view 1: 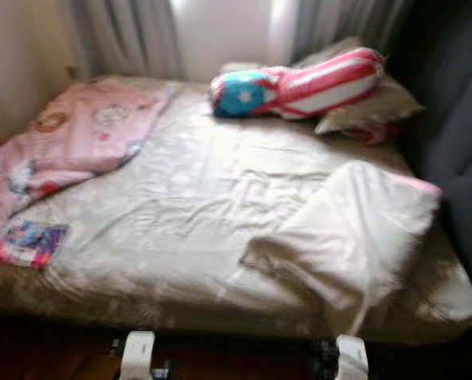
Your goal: Clean up the room
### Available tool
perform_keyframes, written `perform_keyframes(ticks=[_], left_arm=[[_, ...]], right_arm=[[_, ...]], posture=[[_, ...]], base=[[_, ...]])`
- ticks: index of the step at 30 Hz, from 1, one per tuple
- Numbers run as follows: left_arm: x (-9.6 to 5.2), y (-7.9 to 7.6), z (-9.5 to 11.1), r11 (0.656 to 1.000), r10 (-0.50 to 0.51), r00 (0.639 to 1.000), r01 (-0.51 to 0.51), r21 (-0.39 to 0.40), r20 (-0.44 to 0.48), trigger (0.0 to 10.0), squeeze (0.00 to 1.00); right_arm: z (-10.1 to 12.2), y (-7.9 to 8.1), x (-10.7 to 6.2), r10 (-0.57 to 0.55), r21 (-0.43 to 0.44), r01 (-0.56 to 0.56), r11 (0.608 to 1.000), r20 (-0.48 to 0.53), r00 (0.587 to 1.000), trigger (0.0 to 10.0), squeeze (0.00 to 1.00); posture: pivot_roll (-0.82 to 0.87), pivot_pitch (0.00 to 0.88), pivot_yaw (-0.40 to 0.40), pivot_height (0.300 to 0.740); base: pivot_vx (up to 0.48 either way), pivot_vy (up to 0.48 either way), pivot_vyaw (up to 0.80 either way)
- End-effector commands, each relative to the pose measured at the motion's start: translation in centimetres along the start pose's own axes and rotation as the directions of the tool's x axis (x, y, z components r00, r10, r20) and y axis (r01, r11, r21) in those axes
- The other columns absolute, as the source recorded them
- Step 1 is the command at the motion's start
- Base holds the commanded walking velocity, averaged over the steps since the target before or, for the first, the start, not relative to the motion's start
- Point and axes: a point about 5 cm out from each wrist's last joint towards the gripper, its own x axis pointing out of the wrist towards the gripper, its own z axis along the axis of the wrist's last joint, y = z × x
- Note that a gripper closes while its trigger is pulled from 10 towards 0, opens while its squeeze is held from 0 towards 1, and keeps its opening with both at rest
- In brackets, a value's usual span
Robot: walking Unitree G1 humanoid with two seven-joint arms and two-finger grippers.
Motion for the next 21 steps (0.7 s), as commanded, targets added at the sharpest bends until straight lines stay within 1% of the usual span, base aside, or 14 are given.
perform_keyframes(ticks=[1,9,11,21], left_arm=[[-0.02,-0.83,-0.32,1.000,-0.016,1.000,0.016,-0.014,-0.015,10.0,0.00],[-0.05,-0.80,-0.38,1.000,-0.014,1.000,0.014,-0.016,-0.015,10.0,0.00],[-0.08,-0.77,-0.47,1.000,-0.013,1.000,0.013,-0.018,-0.018,10.0,0.00],[-0.15,-0.66,-0.78,0.999,-0.004,0.999,0.003,-0.032,-0.034,10.0,0.00]], right_arm=[[0.15,-0.80,-0.09,-0.021,-0.006,0.021,1.000,-0.002,1.000,10.0,0.00],[0.19,-0.80,-0.09,-0.020,-0.004,0.020,1.000,0.000,1.000,10.0,0.00],[0.31,-0.78,-0.09,-0.018,-0.002,0.018,1.000,0.013,1.000,10.0,0.00],[0.32,-0.61,-0.06,-0.014,0.003,0.014,1.000,0.014,1.000,10.0,0.00]], posture=[[-0.07,0.000,-0.038,0.740],[-0.07,0.000,-0.039,0.740],[-0.07,0.000,-0.040,0.740],[-0.07,0.000,-0.037,0.740]], base=[[0.000,0.000,-0.76],[0.000,0.000,-0.75],[0.000,0.000,0.00],[0.000,0.000,0.00]])
